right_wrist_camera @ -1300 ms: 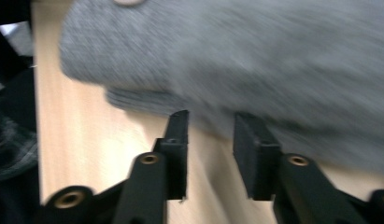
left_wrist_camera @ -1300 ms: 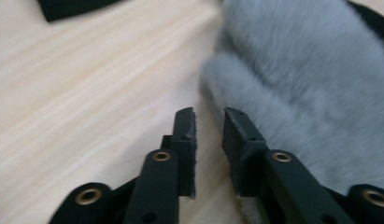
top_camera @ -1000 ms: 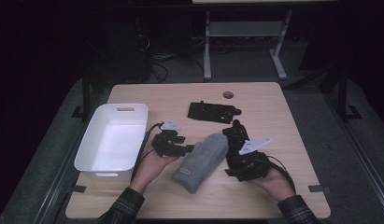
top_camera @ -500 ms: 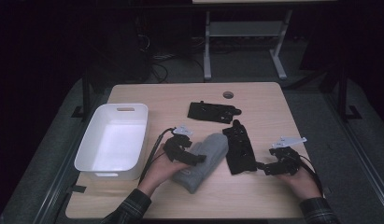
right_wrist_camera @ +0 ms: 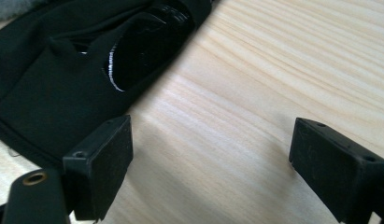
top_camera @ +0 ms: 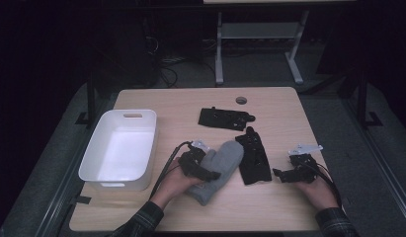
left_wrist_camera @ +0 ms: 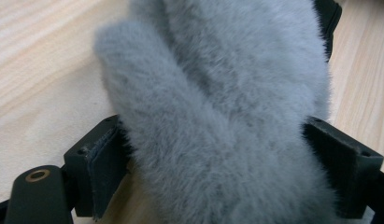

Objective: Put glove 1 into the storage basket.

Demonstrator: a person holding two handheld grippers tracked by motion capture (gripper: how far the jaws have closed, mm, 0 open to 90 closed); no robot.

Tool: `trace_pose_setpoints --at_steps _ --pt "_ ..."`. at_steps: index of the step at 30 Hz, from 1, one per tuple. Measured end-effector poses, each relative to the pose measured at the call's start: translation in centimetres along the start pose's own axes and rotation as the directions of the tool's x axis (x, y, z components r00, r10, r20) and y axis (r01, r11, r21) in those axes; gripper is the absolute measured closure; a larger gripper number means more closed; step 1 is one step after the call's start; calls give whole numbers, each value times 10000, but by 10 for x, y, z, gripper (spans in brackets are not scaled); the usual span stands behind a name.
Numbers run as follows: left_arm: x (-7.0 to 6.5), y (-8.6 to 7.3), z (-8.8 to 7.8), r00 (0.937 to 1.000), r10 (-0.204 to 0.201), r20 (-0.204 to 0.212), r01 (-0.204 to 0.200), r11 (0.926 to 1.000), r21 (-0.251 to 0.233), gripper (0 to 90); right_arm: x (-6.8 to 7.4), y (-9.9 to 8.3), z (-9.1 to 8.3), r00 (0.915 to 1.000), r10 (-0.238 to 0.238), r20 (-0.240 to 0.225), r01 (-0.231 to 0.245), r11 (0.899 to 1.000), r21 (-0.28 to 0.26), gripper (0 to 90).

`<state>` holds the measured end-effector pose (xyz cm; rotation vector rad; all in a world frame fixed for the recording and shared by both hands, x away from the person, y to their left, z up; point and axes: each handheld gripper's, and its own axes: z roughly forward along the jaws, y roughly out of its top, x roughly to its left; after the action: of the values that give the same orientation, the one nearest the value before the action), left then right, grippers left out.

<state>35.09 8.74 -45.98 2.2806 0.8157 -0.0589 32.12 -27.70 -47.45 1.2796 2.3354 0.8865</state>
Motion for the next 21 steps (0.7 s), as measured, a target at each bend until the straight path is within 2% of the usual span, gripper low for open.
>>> trace_pose_setpoints --at_steps 3,4,5,7,9,10,11,13,14,15,17,18,19,20,21 --pt "0 -1 1 10000 -5 61 5 10000 67 157 -3 -1 0 9999 147 70 -147 9998 -106 126" --pt "1 0 0 9998 163 75 -165 9997 189 157 -3 -1 0 9999 147 70 -147 9998 -106 126" --pt "1 0 0 9996 223 146 -227 9995 242 198 -6 -2 2 9997 222 92 -221 9996 -158 98" --pt "-1 0 0 9997 137 200 -139 9998 142 222 -8 -3 2 9992 393 -7 -393 9991 -166 83" --pt "-1 0 0 9992 208 346 -215 9996 199 240 -9 -3 3 9993 361 -5 -361 9991 -231 75" --pt "0 0 -1 9984 346 445 -361 9988 324 284 -9 -4 3 9994 353 -3 -353 9990 -285 72" --pt "-2 0 0 9979 288 584 -304 9992 273 346 -10 -7 4 9994 336 7 -335 9979 -557 58" --pt "-2 0 0 9973 333 656 -355 9989 320 368 -10 -9 4 9994 355 0 -355 9973 -640 56" --pt "-2 0 0 9968 350 716 -375 9988 331 435 -10 -9 4 9993 379 12 -377 9969 -691 54" --pt "-2 1 0 9962 401 776 -432 9983 394 435 -10 -9 4 9993 379 12 -377 9969 -691 54" --pt "-2 2 1 9931 406 1104 -472 9972 572 526 -10 -9 4 9992 407 36 -404 9969 -676 50" --pt "-2 2 1 9931 406 1104 -472 9972 572 566 -10 -9 4 9991 428 44 -424 9969 -669 50" --pt "-2 3 1 9913 424 1248 -504 9968 622 566 -10 -9 4 9991 428 44 -424 9969 -669 50" --pt "-2 4 1 9885 629 1376 -729 9950 687 613 -9 -9 4 9990 453 55 -448 9968 -660 48" --pt "-2 4 1 9879 631 1419 -737 9948 705 632 -9 -9 4 9989 454 60 -449 9968 -661 48"
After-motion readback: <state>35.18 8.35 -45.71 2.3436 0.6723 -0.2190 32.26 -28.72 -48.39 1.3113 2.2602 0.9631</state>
